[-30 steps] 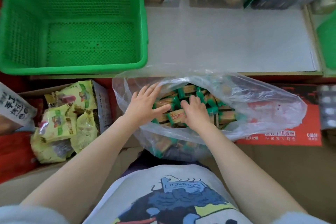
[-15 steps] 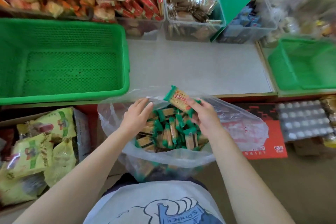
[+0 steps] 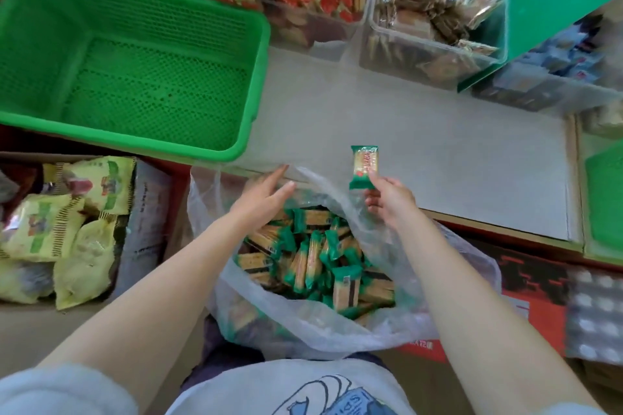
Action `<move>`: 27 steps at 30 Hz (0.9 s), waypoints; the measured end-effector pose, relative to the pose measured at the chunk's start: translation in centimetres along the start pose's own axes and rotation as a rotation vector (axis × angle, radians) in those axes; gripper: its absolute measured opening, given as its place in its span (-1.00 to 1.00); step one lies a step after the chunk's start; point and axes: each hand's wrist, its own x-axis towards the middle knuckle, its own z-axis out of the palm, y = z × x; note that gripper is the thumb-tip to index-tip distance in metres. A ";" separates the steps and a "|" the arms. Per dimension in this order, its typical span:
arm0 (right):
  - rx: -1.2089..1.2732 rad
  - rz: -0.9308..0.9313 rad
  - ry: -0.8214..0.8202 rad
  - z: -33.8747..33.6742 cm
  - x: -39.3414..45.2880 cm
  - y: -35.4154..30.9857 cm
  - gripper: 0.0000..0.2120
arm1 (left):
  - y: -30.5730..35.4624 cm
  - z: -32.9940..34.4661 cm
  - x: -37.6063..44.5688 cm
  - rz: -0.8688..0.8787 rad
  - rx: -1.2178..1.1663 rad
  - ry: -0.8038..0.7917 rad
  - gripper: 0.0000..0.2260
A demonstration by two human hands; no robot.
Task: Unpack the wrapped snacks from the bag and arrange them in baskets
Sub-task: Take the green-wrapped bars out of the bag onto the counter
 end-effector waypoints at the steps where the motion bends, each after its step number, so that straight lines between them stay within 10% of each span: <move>1: -0.022 -0.007 -0.022 0.5 0.6 -0.7 -0.83 | -0.1 0.1 0.3 -0.010 0.030 0.008 -0.32; 8: -0.080 -0.071 -0.023 3.2 1.7 -2.5 -0.80 | -0.3 1.2 0.0 -0.033 0.103 0.052 -0.47; 17: -1.003 -0.352 -0.352 -0.5 -9.0 3.0 -0.76 | -0.1 1.2 -0.8 -0.034 0.202 -0.020 -0.43; 21: -1.204 -0.401 -0.072 -2.9 -8.4 5.1 -0.34 | 0.0 1.0 -0.7 -0.015 0.259 -0.051 -0.41; 27: -1.063 -0.306 0.076 -5.1 -3.7 4.4 -0.38 | 0.3 1.2 -0.5 -0.032 0.331 -0.073 -0.39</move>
